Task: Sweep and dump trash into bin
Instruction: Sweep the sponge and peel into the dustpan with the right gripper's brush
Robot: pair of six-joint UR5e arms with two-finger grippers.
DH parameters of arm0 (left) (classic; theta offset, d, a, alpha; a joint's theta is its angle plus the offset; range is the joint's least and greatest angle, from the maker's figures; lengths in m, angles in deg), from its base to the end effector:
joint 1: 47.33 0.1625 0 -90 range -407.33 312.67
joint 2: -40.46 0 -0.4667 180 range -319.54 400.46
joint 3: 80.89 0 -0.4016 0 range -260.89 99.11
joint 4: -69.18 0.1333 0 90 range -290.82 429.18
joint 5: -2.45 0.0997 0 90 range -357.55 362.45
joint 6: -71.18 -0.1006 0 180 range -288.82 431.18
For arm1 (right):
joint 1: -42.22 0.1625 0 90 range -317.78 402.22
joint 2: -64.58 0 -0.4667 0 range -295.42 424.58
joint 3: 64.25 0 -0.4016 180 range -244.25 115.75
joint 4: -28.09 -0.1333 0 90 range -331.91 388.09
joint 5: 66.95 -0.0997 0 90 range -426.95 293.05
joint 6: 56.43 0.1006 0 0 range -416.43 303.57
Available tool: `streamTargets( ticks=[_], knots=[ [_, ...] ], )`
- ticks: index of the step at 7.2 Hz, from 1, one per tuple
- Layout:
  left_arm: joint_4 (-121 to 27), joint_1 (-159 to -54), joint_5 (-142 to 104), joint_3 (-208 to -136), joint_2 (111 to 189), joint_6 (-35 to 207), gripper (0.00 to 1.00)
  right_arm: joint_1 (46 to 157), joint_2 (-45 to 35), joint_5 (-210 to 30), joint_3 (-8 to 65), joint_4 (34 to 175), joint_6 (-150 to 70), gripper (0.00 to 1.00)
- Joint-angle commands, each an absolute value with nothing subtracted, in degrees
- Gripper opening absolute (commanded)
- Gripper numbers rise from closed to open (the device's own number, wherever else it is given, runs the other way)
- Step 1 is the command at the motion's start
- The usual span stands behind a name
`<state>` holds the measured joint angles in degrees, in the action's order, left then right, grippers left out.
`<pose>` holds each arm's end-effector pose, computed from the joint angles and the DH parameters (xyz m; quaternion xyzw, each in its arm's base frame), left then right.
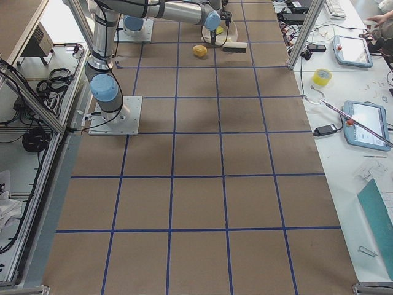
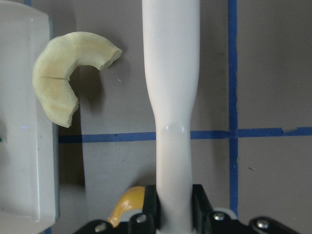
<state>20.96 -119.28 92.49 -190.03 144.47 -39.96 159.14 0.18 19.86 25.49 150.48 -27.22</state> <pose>0.0477 -0.5765 0.3112 0.7238 0.6859 -0.0320 0.0681 0.4299 -0.5398 0.3241 0.0182 0.9976 -0.0412 0.0534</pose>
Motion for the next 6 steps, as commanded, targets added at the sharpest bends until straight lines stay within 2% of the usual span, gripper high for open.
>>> streamTargets(
  ticks=[1,6],
  knots=[
    [20.93,-118.96,92.37,-191.98,142.33,-39.21,0.0,159.03,0.77,19.63,27.68,156.31,-31.0,0.0],
    [21.19,-120.01,90.52,-186.9,148.64,-32.97,0.0,158.94,6.13,19.1,26.28,161.48,-34.37,0.0]
  ],
)
